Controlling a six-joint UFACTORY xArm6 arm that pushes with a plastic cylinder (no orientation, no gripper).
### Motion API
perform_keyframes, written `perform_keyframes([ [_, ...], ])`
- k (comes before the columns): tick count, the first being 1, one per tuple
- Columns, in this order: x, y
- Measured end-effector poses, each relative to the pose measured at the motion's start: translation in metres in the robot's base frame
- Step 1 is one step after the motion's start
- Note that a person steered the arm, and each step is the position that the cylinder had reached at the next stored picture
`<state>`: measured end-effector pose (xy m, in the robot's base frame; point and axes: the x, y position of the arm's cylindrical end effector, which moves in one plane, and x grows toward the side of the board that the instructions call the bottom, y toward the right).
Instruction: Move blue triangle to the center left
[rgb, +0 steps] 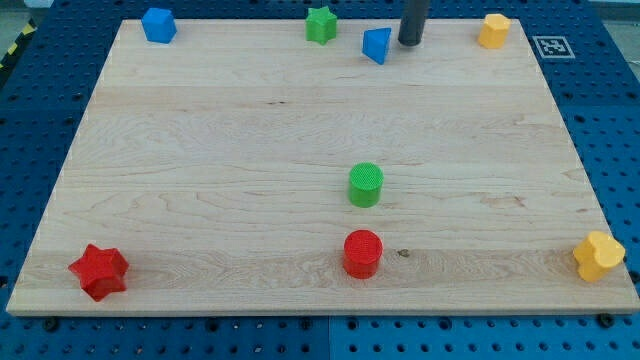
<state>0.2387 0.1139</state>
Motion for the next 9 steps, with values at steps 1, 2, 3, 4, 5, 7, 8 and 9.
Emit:
perform_keyframes([
  [1, 0.000, -0.012],
  [2, 0.000, -0.012],
  [3, 0.000, -0.029],
  [4, 0.001, -0.054],
  [5, 0.001, -0.064],
  [7, 0.030, -0.061],
  [8, 0.047, -0.064],
  [9, 0.047, -0.085],
])
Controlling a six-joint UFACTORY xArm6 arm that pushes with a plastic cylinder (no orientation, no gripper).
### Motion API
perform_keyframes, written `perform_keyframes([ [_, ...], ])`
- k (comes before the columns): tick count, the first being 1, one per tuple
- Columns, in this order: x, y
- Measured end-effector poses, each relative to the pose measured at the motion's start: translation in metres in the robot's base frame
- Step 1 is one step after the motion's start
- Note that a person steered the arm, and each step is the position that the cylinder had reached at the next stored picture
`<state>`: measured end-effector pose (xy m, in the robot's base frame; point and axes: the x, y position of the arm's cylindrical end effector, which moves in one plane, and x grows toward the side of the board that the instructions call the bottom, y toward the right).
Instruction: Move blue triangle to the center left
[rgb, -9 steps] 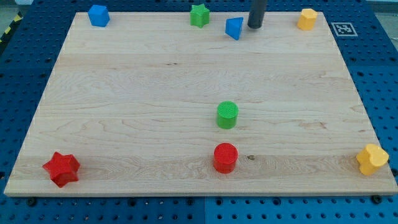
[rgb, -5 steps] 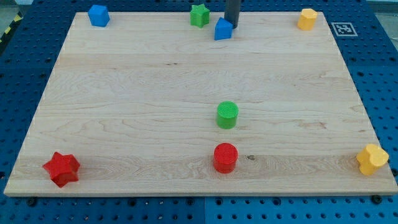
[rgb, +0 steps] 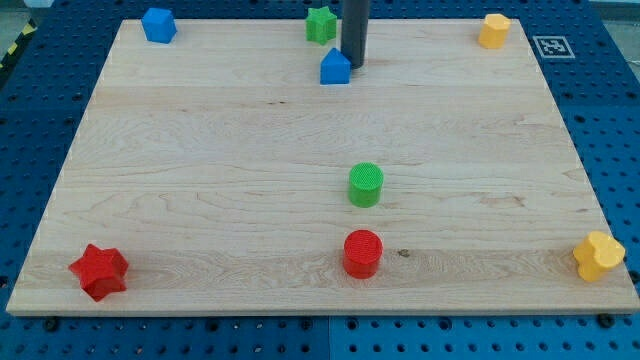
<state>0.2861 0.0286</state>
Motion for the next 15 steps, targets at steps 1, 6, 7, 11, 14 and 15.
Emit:
perform_keyframes([
  [1, 0.007, -0.013],
  [6, 0.060, -0.076],
  [7, 0.074, -0.095],
  [11, 0.121, -0.145],
  [14, 0.154, -0.143],
  [15, 0.148, -0.137],
])
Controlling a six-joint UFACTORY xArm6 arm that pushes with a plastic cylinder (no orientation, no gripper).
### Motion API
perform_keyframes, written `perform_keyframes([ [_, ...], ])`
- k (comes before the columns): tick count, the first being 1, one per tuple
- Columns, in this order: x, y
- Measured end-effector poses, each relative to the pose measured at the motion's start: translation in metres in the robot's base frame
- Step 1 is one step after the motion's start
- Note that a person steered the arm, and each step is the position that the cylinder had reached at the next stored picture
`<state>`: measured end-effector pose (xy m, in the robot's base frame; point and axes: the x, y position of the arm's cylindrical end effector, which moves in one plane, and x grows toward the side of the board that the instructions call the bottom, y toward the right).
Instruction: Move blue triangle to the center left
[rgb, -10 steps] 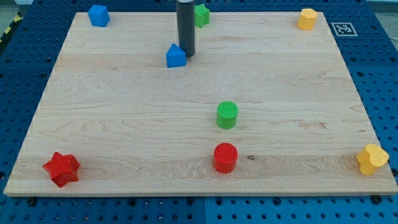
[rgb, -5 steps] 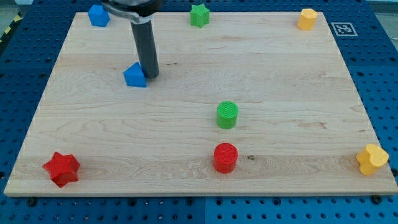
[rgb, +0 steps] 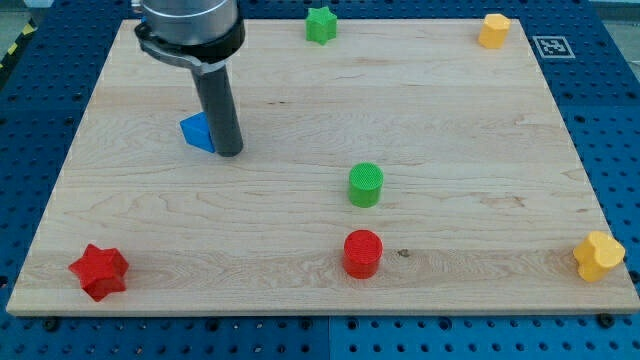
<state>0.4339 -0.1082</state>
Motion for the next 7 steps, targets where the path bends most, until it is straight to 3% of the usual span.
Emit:
perform_keyframes([
  [5, -0.013, -0.009],
  [7, -0.013, -0.050],
])
